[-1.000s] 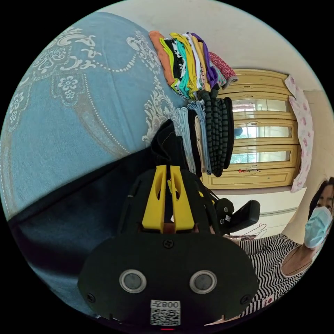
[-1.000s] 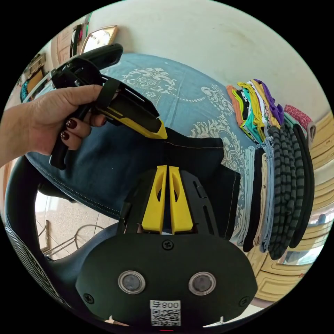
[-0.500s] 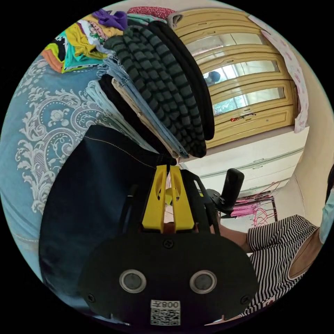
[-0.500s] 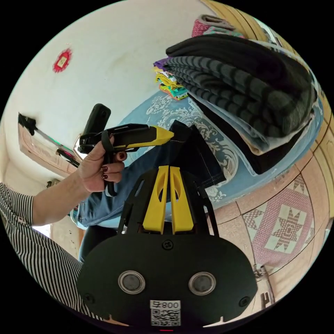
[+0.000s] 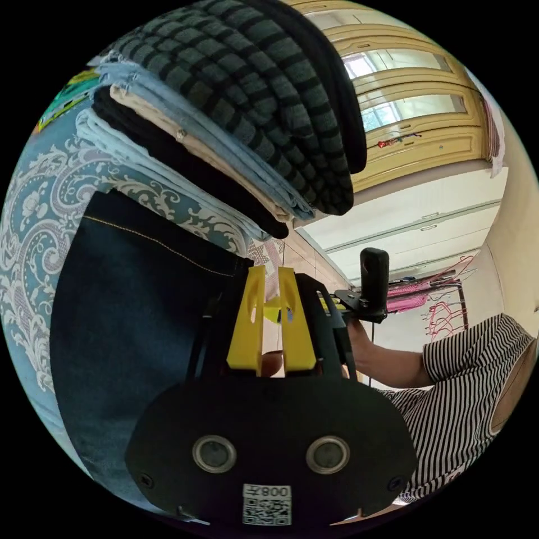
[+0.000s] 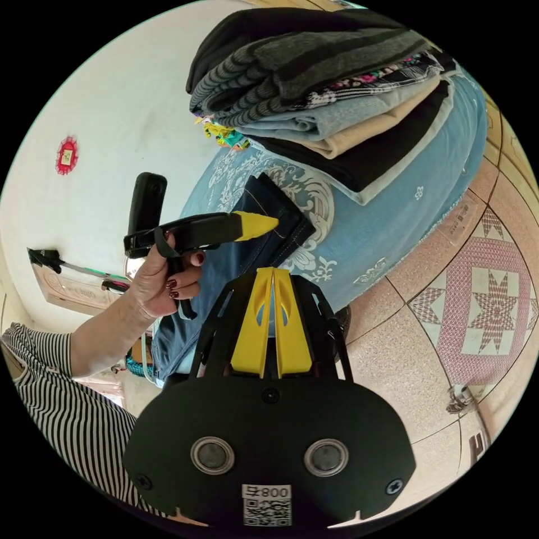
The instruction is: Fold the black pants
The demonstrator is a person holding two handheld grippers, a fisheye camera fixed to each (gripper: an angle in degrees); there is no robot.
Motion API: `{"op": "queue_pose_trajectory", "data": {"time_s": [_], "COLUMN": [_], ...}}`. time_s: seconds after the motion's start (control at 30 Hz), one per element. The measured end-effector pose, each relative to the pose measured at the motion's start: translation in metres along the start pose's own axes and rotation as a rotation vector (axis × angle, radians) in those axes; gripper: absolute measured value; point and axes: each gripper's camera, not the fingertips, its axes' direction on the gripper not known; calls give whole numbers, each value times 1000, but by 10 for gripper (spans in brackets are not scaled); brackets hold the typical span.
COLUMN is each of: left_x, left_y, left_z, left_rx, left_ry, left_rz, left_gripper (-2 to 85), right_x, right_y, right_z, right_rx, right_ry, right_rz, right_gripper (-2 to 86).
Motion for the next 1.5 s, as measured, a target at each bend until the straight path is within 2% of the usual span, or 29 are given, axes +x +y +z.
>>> {"op": "queue_pose_trajectory", "data": {"time_s": [0.2, 0.27, 0.5, 0.57, 0.8, 0.93, 1.03, 1.13, 1.2, 1.27, 1.4, 1.5], "left_x": [-14, -19, -7, 3, 51, 59, 70, 94, 115, 130, 160, 177], "left_y": [8, 8, -9, -8, 11, 21, 40, 77, 126, 173, 296, 379], "left_z": [-53, -61, -48, -51, -76, -77, -97, -129, -159, -183, -255, -310], "left_rx": [138, 143, -57, -70, -14, -51, 20, 133, 232, 282, 361, 401], "left_ry": [-241, -302, -443, -453, -487, -496, -458, -440, -365, -343, -490, -646], "left_rz": [-157, -193, -164, -132, -54, -74, -122, -152, -181, -217, -415, -594], "left_gripper": [68, 75, 73, 59, 18, 21, 29, 36, 43, 50, 67, 77], "right_x": [12, 6, 19, 23, 48, 88, 121, 146, 158, 167, 147, 106], "right_y": [-36, -53, -89, -93, -95, -97, -101, -105, -102, -98, -90, -84], "right_z": [-13, -10, 34, 50, 51, 76, 95, 100, 102, 107, 144, 218], "right_rx": [79, 107, 36, 15, 37, 5, 4, 0, 18, 15, -44, -220], "right_ry": [63, 157, 280, 345, 344, 378, 374, 404, 446, 394, 216, -14], "right_rz": [-44, -93, -180, -234, -300, -284, -271, -245, -254, -304, -449, -621], "right_gripper": [30, 57, 66, 57, 16, 8, 6, 3, 2, 2, 1, 2]}}
